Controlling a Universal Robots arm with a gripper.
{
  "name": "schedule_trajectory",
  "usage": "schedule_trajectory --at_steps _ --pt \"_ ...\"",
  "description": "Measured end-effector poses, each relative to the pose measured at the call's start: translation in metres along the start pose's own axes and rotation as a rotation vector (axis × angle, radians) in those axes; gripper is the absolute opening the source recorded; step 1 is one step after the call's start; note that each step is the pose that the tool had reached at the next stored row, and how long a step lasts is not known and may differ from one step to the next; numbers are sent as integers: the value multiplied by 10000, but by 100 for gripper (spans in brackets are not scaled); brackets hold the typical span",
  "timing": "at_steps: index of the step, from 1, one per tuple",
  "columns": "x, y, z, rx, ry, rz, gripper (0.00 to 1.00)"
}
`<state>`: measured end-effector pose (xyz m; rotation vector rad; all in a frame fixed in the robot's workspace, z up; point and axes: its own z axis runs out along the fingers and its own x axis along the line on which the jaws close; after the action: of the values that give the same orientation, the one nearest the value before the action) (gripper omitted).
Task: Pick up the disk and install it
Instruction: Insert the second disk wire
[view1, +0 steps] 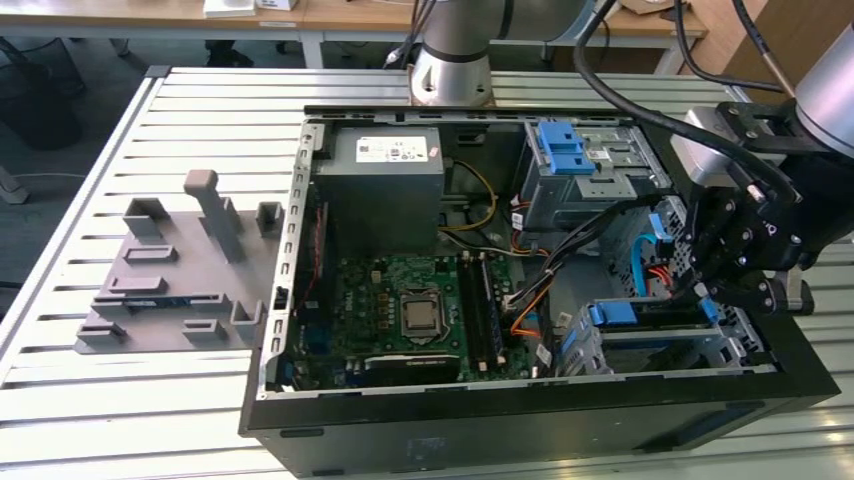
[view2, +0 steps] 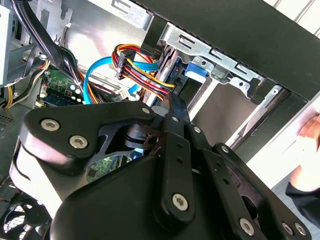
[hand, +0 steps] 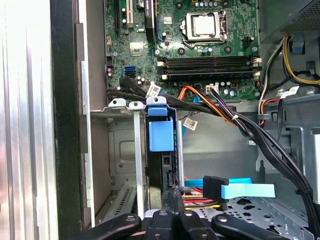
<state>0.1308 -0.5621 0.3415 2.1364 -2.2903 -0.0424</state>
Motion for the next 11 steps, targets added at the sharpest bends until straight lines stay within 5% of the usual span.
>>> schedule_trajectory --at_steps 11 --pt "5 59 -23 60 -2 -1 11"
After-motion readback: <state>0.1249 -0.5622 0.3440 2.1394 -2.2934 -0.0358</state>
